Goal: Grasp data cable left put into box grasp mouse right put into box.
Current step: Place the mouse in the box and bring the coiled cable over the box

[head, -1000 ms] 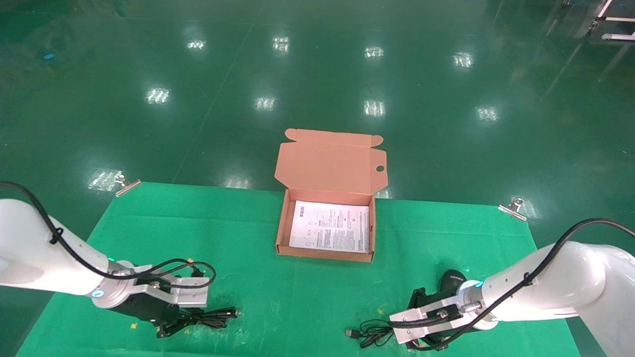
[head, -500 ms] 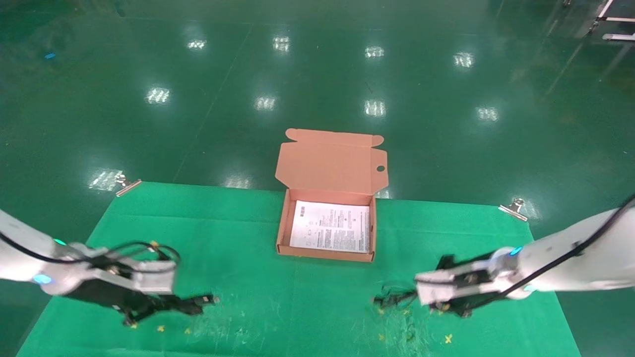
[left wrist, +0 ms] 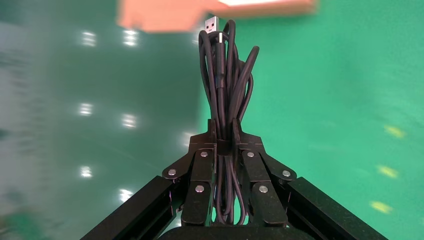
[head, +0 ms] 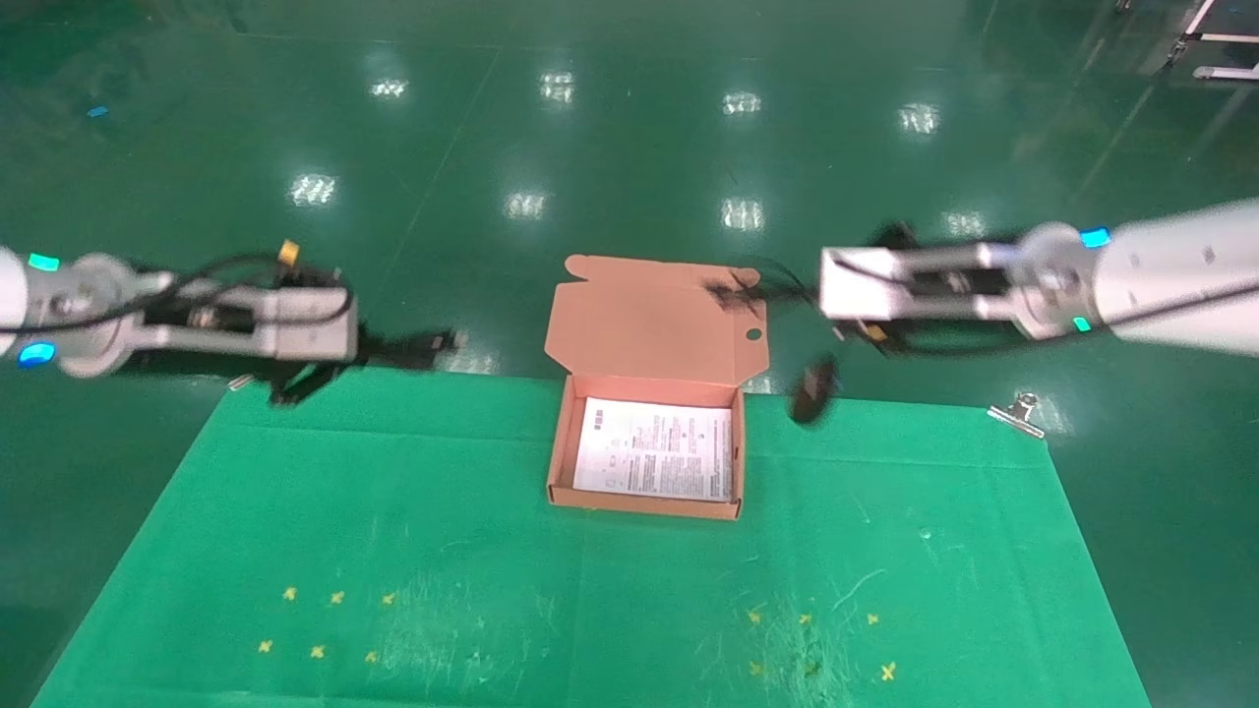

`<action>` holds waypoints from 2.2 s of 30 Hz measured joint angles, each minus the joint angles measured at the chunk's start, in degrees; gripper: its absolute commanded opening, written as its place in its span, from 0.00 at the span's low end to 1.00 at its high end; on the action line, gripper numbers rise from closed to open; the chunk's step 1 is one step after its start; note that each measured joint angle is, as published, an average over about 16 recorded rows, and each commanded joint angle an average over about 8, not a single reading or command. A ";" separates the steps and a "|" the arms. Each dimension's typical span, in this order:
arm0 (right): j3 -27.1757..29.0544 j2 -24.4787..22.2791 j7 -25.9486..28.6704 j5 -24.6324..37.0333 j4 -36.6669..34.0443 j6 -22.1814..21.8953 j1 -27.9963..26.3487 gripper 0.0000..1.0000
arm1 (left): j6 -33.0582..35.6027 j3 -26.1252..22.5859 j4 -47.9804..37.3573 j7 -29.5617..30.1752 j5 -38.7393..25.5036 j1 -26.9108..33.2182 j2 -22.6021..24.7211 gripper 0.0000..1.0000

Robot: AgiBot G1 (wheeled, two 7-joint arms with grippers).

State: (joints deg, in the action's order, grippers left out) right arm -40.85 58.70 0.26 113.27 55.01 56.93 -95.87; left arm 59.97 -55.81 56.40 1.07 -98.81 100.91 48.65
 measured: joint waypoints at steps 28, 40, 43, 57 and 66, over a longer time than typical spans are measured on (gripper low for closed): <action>3.74 15.16 -12.90 -7.96 -20.05 -7.46 -12.16 0.00 | -12.74 1.15 -4.36 -2.42 -5.41 4.63 10.49 0.00; 2.59 14.92 -11.19 -7.11 -20.44 -6.52 -8.36 0.00 | -9.65 -1.35 -1.65 1.29 -8.28 0.66 7.72 0.00; 2.09 15.66 -10.69 -6.78 -21.04 -6.70 -7.36 0.00 | -8.79 -2.25 -0.49 3.34 -10.04 -0.38 6.79 0.00; -3.35 19.27 -9.19 -9.56 -23.42 -9.07 -4.41 0.00 | -4.73 -5.05 4.85 14.53 -19.56 -2.15 2.63 0.00; -10.07 19.67 -6.41 -13.32 -21.93 -11.00 -3.17 0.00 | -2.49 -5.71 7.15 18.95 -23.03 -1.99 1.31 0.00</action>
State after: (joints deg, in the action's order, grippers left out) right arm -50.92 78.38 -6.15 99.95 33.08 45.93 -99.04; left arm 57.48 -61.52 63.55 20.03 -121.84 98.91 49.96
